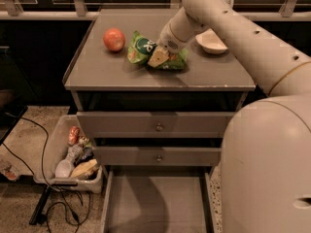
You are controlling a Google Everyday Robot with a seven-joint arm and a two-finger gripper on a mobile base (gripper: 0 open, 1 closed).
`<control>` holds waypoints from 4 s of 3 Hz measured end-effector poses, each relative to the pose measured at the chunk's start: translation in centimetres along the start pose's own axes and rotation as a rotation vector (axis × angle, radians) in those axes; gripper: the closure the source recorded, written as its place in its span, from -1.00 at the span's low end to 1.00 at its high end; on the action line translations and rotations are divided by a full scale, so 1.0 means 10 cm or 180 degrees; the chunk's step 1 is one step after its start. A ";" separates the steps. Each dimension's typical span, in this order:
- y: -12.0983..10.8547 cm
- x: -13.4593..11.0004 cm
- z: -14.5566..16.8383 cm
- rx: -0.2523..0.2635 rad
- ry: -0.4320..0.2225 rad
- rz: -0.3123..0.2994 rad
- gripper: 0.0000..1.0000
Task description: Place green rice chip bag into bottom drawer
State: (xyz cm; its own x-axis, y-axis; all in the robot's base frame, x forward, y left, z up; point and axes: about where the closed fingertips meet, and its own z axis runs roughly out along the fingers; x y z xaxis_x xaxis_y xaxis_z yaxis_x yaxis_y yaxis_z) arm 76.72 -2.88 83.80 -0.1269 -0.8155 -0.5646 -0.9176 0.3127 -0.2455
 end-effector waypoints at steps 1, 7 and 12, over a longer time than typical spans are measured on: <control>-0.01 -0.02 -0.03 -0.0002 0.0000 -0.0003 1.00; 1.36 0.39 -1.90 0.0155 -0.0570 -0.0069 1.00; 2.73 1.24 -0.89 -0.0614 -0.0394 0.0699 1.00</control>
Offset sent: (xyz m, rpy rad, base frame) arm -0.0315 -0.0214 0.0406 0.0172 -0.0207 0.0374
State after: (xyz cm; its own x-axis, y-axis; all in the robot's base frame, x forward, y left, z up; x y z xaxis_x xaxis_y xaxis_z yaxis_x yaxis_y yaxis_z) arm 46.75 -8.77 77.16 -0.2941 -0.6696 -0.6821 -0.9293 0.3672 0.0402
